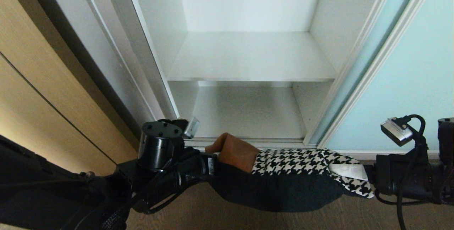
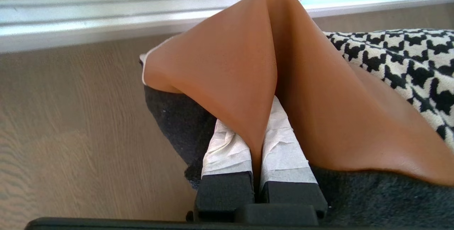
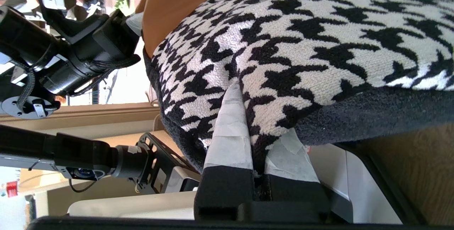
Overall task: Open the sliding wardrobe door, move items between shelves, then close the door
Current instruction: Place the pillow on the lower shelf
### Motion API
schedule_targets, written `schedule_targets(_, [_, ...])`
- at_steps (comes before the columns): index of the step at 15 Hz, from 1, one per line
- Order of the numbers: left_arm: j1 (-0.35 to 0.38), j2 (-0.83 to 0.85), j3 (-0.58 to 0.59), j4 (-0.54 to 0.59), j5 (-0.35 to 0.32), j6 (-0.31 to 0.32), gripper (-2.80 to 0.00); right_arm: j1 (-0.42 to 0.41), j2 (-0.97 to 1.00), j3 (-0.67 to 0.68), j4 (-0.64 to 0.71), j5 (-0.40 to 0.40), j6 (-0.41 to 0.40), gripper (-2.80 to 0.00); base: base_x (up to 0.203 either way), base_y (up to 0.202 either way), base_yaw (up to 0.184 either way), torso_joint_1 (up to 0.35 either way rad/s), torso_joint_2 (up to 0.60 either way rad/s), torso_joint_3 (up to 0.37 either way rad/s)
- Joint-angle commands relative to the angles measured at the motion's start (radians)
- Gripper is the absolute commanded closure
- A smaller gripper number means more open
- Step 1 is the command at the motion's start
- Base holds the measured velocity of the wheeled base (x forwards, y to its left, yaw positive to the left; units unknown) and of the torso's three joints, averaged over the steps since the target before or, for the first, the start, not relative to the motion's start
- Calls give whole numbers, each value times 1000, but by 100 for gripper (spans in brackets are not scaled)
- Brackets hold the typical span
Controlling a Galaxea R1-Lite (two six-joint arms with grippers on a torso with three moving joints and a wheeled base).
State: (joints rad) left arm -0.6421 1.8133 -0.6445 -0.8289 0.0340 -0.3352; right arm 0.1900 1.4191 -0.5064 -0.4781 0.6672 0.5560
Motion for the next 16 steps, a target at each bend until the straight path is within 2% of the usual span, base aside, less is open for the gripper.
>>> schedule_targets(1, [0, 4, -3, -4, 0, -2, 0, 2, 3, 2, -2, 5, 2, 0, 0, 0, 0, -1, 1, -192])
schedule_targets(11, [0, 51, -4, -13, 3, -1, 0, 3, 16, 6, -2, 6, 2, 0, 0, 0, 0, 2, 3, -193])
schedule_targets(16, [8, 93, -2, -71, 20, -5, 0, 9, 80, -3, -43, 3, 2, 0, 0, 0, 0, 1, 1, -40])
